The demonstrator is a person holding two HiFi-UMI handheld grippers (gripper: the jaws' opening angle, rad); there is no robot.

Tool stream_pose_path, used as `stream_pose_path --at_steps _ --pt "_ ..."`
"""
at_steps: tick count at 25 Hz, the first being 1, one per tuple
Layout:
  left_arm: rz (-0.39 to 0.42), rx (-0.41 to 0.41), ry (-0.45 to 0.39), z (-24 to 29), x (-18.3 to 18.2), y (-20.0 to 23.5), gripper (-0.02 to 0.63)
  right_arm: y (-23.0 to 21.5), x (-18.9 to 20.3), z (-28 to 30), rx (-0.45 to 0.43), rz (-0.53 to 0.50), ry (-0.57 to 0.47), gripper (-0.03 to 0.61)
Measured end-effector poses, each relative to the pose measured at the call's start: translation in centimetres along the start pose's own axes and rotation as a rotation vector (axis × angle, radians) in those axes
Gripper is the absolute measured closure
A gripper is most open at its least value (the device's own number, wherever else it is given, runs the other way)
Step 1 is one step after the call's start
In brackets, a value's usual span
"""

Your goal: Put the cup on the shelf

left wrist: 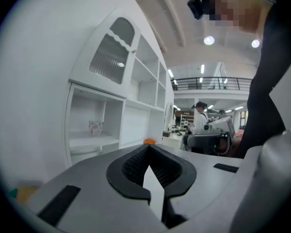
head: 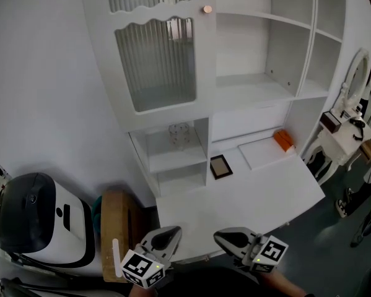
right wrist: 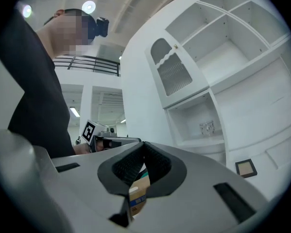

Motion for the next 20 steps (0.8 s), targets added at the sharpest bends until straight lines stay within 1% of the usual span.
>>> stream_pose_path --at_steps 2,3,7,10,14,20 --pt "-0.052 0.001 -0.032 -0.5 -1.0 0.2 0.601 -0.6 -0.6 -0.1 0.014 0.026 -0.022 0.562" --pt "-0.057 0.001 -0.042 -0.7 -1.5 0.1 0.601 -1.0 -0.9 -0.1 0.025 0.026 -0.024 0.563" --pt "-0.018 0.006 -0.036 -1.0 -1.7 -0.4 0.601 -2.5 -1.1 -0.4 0.1 0.007 -0.015 0.563" --pt "-0.035 0.0 -0.028 -1.1 -1.2 0.0 0.601 -3.4 -0.6 -0.6 0.138 0.032 -0.012 0.563" --pt "-0.056 -0.01 -0.016 -1.5 -0.6 0.0 0.601 -3.5 -0.4 -0.7 0.136 0.044 -0.003 0.563" --pt "-0.064 -0.002 -0.009 -1.5 0.0 -0.1 0.601 -3.4 -0.9 -0.5 0.131 0.016 0.007 0.563"
Point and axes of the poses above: the fingertips, and each gripper's own axes: z forward along the fingers, y to its left, x out of its underside, the point moved 1 cm from there along -z, backward along the fingers, and after that the axes turned 8 degrees about -z, right-handed, at the moved point
